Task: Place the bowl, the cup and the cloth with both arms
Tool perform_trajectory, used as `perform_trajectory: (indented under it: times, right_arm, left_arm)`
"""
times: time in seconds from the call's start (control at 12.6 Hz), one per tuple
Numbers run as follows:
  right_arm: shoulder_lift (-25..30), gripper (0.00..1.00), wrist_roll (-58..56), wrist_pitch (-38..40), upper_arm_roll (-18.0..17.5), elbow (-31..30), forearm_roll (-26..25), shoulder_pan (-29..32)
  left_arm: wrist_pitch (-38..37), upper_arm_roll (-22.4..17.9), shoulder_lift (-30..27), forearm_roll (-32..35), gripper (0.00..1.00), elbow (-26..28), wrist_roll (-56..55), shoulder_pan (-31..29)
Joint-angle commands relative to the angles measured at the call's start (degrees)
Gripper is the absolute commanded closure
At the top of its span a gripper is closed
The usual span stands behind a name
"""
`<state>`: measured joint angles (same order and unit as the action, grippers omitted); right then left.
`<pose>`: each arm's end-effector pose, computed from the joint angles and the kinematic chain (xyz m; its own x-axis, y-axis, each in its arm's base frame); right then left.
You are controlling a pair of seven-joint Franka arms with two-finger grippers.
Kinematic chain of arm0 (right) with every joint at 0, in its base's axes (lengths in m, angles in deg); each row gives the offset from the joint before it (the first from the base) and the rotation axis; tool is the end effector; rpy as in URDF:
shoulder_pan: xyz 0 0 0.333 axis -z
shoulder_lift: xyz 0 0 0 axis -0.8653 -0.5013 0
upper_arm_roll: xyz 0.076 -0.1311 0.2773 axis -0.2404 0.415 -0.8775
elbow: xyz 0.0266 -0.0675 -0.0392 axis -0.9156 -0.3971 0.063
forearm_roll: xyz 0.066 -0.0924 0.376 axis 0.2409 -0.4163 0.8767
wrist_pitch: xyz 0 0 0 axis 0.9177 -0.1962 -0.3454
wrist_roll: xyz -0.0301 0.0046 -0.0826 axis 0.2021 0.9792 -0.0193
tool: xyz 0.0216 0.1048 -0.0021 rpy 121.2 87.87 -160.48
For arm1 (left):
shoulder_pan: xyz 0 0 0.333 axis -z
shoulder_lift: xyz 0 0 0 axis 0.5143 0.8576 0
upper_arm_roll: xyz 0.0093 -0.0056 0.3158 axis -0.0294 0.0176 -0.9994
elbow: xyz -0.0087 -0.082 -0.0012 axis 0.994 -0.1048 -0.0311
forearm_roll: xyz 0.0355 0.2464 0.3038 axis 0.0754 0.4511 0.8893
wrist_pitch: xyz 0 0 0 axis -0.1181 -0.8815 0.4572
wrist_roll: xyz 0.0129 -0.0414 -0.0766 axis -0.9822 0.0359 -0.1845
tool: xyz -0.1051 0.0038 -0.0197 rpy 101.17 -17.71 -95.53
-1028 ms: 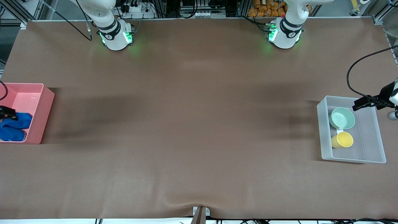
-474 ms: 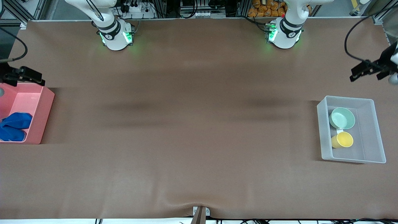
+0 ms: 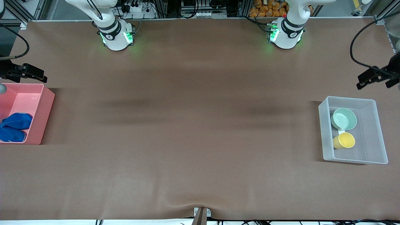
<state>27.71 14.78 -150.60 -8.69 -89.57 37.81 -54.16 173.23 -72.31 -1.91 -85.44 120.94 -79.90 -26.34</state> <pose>0.5431 -0.0450 0.6078 0.9902 -0.0180 -0.1383 -0.0181 -0.9998 0.0005 0.5635 0.0297 0.6092 0.9980 0.0343 0.0528 0.0365 -0.9985 -0.0408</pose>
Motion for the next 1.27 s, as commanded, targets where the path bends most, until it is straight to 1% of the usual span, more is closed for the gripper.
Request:
perform_trajectory:
  times: [0.0, 0.24, 0.4, 1.19]
  right_arm:
    - [1.8, 0.0, 0.4, -0.7, -0.2, -1.4, 1.3, 0.3]
    - [1.7, 0.0, 0.4, -3.4, -0.4, -0.7, 1.3, 0.0]
    - [1.7, 0.0, 0.4, -3.8, -0.5, 0.2, 1.1, -1.0]
    - [1.4, 0.0, -0.5, -3.7, -0.3, 0.1, 0.9, -0.8]
  left_arm:
    - [-2.7, 0.0, 1.2, 1.0, 0.0, -3.9, 0.6, 0.1]
    - [-3.1, 0.1, 1.2, 0.6, 0.0, -5.5, 0.8, 0.1]
    - [-3.2, -0.6, 1.1, -3.3, 0.0, -5.5, 0.9, -0.5]
    - [-3.9, -0.1, 0.8, -4.0, 0.0, -5.3, 0.9, -0.1]
